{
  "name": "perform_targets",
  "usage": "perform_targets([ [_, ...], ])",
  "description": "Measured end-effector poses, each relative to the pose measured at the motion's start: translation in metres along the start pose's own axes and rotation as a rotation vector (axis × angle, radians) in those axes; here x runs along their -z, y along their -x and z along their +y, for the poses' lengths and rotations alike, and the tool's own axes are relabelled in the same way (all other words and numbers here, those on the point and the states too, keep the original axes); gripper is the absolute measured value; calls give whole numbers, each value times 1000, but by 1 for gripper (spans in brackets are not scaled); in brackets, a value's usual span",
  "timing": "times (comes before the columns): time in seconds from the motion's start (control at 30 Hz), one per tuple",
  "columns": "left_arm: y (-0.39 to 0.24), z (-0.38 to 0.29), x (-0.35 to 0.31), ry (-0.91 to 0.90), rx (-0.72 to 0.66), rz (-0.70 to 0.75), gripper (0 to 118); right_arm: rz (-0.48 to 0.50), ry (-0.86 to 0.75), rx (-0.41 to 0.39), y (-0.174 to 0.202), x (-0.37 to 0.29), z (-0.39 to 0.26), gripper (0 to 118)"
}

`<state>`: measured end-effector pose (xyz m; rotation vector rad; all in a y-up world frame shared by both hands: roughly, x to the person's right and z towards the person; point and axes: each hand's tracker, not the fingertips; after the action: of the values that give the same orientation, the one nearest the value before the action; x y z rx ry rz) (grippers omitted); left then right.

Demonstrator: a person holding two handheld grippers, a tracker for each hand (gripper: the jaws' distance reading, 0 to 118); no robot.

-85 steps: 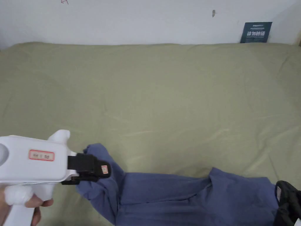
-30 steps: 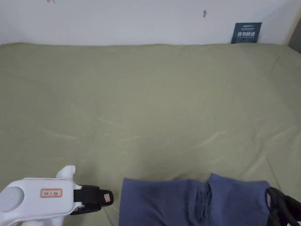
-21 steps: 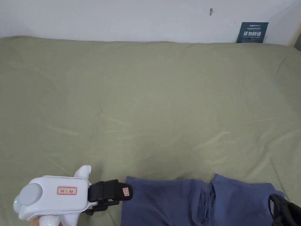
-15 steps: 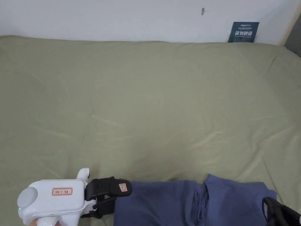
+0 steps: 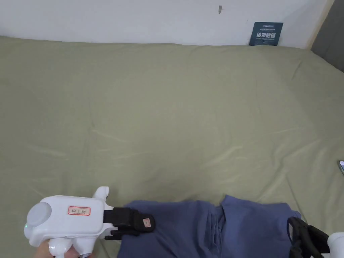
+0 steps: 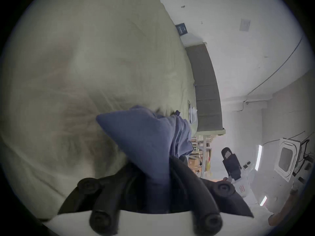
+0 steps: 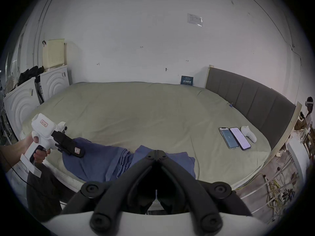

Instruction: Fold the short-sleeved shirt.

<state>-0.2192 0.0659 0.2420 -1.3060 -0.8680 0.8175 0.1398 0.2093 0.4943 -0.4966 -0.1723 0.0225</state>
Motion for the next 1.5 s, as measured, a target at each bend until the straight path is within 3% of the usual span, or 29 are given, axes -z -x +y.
perform_targets([
  [0.17,-10,-11,-35,-103,-18,55,8,7,-14,-8,0,0,5,0],
  [0.47,-4,-42,-171,-258,-50,247,8,58,-53,-12,9,6,12,0],
  [0.6,-29,-47,-187,-257,32,361,8,79,-63,-7,14,9,13,0],
  [0.8,-102,-43,-133,-203,200,466,8,85,-72,5,11,-2,10,0],
  [0.97,-152,-41,-69,-166,200,499,9,60,-67,35,-3,-6,4,0],
  [1.2,-172,-31,49,-15,327,645,12,22,-47,83,-26,-8,-4,0],
  [1.27,-169,-37,86,0,319,640,17,15,-37,98,-33,-8,-7,0],
  [1.3,-164,-36,98,16,316,609,36,9,-33,104,-35,-8,-8,0],
  [1.33,-158,-35,111,34,306,558,83,2,-27,110,-38,-8,-9,0],
  [1.37,-157,-37,123,36,302,541,111,-4,-19,117,-41,-8,-10,0],
  [1.4,-154,-35,123,19,306,535,118,-8,-14,123,-43,-8,-11,0],
  [1.5,-155,-30,110,-37,232,479,117,-18,-8,132,-50,-9,-13,0],
])
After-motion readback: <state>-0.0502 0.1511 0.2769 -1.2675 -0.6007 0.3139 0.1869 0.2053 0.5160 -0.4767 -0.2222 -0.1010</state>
